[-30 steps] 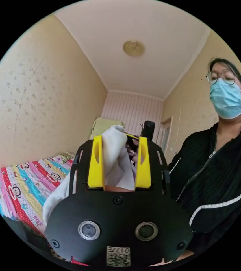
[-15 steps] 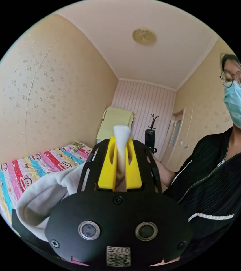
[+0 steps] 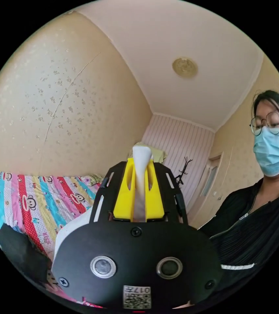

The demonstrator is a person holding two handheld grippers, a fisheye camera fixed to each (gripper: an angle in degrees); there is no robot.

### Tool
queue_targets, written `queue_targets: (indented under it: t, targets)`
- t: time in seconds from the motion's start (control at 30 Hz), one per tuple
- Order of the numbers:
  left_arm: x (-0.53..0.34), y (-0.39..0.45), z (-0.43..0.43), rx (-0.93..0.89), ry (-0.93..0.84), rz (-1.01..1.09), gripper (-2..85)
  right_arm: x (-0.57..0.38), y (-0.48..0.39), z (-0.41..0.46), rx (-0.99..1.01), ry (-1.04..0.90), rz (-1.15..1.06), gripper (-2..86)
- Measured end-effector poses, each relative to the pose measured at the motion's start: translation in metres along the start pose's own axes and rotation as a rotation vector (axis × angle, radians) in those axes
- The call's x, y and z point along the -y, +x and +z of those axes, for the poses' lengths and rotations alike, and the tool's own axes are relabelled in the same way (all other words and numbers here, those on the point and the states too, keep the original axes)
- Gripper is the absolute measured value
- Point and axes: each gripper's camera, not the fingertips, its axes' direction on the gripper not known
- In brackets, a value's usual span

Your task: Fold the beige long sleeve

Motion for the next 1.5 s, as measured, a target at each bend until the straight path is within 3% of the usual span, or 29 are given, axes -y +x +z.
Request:
queue_targets:
  t: [0.2, 0.37, 0.57, 0.7, 0.87, 1.03, 1.27, 1.37, 1.5]
  targets:
    - [0.003, -0.016, -0.006, -0.157, 0.088, -0.021, 4.7, -0.053, -0.013, 0.026, -0.164, 0.087, -0.126, 24.4]
    - [0.005, -0.020, -0.022, -0.116, 0.132, -0.006, 4.7, -0.073, -0.028, 0.040, -0.085, 0.061, -0.222, 14.7]
    - [0.010, -0.042, -0.063, -0.021, 0.079, -0.015, 5.1, -0.022, -0.025, -0.008, -0.157, 0.032, -0.229, 7.7]
    - [0.002, -0.059, -0.082, 0.072, 0.027, -0.017, 6.4, 0.030, -0.017, -0.055, -0.084, 0.168, -0.185, 6.4]
    - [-0.010, -0.090, -0.092, -0.088, -0.033, -0.074, 11.0, 0.073, -0.041, -0.086, 0.003, 0.355, -0.206, 6.1]
    - [-0.032, -0.093, -0.125, -0.100, 0.212, -0.061, 15.9, 0.109, -0.094, -0.096, -0.059, 0.334, -0.304, 6.2]
    - [-0.033, -0.044, -0.020, -0.042, -0.184, 0.237, 18.9, 0.132, -0.151, -0.087, -0.304, 0.300, -0.438, 6.5]
    - [-0.047, -0.019, 0.037, -0.067, -0.249, 0.304, 20.3, 0.138, -0.169, -0.087, -0.387, 0.324, -0.457, 6.6]
    - [-0.062, -0.015, 0.083, 0.168, -0.261, 0.212, 21.1, 0.138, -0.181, -0.096, -0.341, 0.348, -0.455, 6.6]
